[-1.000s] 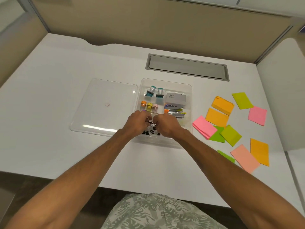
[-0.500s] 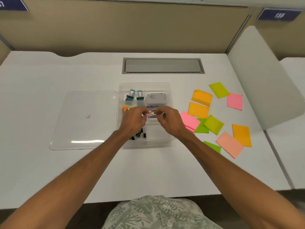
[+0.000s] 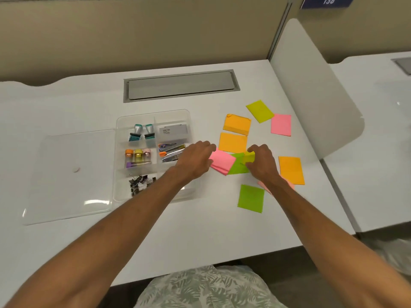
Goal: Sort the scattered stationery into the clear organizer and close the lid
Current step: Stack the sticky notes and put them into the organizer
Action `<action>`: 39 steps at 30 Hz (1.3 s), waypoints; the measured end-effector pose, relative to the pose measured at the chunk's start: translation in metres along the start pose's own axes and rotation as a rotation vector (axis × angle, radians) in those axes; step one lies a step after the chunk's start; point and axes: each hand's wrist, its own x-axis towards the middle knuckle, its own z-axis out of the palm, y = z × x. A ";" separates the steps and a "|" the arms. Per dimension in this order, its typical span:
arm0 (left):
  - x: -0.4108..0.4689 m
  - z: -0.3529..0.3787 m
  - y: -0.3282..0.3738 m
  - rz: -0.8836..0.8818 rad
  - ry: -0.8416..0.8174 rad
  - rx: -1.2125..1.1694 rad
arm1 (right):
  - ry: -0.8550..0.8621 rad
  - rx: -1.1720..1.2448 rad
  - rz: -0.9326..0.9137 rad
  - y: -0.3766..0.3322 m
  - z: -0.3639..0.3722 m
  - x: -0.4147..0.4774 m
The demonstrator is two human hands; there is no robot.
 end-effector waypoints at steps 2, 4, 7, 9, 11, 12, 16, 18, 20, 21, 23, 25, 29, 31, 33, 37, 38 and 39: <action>0.013 0.003 0.013 0.031 -0.053 0.104 | -0.035 -0.039 -0.002 0.014 -0.005 0.004; 0.025 0.007 0.023 0.034 -0.114 0.143 | -0.054 -0.091 -0.017 0.023 -0.008 0.007; 0.040 0.014 0.030 -0.001 -0.211 0.148 | -0.081 -0.196 -0.071 0.029 -0.010 0.014; 0.048 0.018 0.032 -0.028 -0.249 0.169 | -0.112 -0.205 -0.083 0.031 -0.010 0.019; 0.055 0.023 0.033 -0.059 -0.272 0.190 | -0.145 -0.169 -0.061 0.034 -0.011 0.025; 0.057 0.026 0.033 -0.074 -0.283 0.198 | -0.153 -0.155 -0.050 0.036 -0.012 0.028; 0.064 0.036 0.037 -0.122 -0.282 0.233 | -0.159 -0.138 -0.050 0.044 -0.015 0.038; 0.065 0.040 0.036 -0.140 -0.267 0.259 | -0.178 -0.122 -0.047 0.045 -0.016 0.043; 0.066 0.043 0.034 -0.153 -0.263 0.268 | -0.192 -0.112 -0.051 0.045 -0.017 0.046; 0.067 0.044 0.033 -0.155 -0.265 0.274 | -0.195 -0.105 -0.056 0.046 -0.017 0.047; 0.068 0.044 0.029 -0.147 -0.277 0.290 | -0.206 -0.076 -0.063 0.049 -0.018 0.051; 0.069 0.043 0.026 -0.133 -0.268 0.308 | -0.230 0.023 -0.045 0.052 -0.022 0.057; 0.071 0.038 0.023 -0.131 -0.238 0.234 | -0.270 0.354 -0.015 0.057 -0.033 0.063; 0.071 0.032 0.023 -0.166 -0.230 0.090 | -0.268 0.445 0.012 0.058 -0.038 0.064; 0.070 0.024 0.020 -0.221 -0.208 -0.072 | -0.222 0.459 0.032 0.058 -0.043 0.065; 0.065 0.007 0.015 -0.274 -0.187 -0.225 | -0.096 0.442 0.039 0.054 -0.048 0.066; 0.064 0.003 0.013 -0.275 -0.180 -0.247 | -0.066 0.447 0.039 0.051 -0.049 0.065; 0.063 -0.001 0.012 -0.275 -0.168 -0.269 | -0.036 0.450 0.034 0.048 -0.049 0.064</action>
